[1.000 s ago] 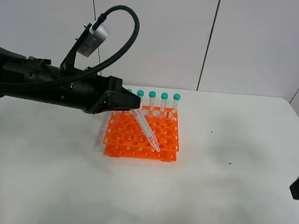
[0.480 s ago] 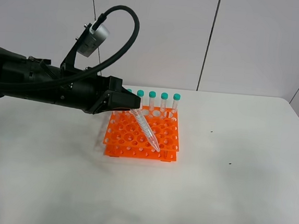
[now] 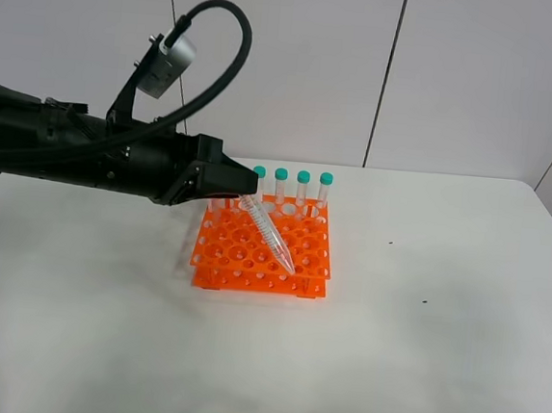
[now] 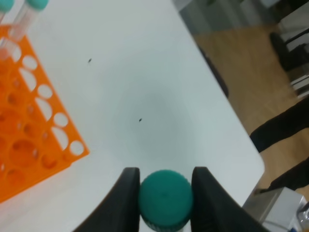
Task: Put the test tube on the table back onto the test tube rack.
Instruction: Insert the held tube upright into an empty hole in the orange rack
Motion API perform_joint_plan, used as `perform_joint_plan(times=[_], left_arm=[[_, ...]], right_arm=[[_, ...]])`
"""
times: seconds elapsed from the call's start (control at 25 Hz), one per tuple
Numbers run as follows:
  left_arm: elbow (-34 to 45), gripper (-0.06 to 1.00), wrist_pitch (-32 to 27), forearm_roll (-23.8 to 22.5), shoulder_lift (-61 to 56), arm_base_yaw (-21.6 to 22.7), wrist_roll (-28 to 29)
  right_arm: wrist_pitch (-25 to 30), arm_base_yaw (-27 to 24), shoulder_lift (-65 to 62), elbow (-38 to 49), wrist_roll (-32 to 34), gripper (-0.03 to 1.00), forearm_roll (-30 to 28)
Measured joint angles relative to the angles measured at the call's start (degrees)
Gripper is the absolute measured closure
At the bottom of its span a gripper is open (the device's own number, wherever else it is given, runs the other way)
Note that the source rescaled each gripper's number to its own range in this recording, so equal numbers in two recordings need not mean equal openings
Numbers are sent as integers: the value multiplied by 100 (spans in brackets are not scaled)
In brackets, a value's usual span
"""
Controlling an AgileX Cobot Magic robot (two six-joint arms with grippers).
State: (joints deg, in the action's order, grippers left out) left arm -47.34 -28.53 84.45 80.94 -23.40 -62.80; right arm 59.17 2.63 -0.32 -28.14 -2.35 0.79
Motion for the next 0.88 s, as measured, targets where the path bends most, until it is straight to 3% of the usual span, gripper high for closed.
perform_joint_plan(times=[0.32,0.68,0.76,0.88], left_arm=[[-61,94,99,-7,-1004,0,243],[-67,94,550,-346,-1236,0,261],[-67,94,772,-644,-1236,0,261],[-128,94,1263,-1691,-1236,-12,436]], right_arm=[[0,0,0,0,0,-3,0],[0,0,0,0,0,-3,0],[0,0,0,0,0,-3,0],[0,0,0,0,0,-3,0]])
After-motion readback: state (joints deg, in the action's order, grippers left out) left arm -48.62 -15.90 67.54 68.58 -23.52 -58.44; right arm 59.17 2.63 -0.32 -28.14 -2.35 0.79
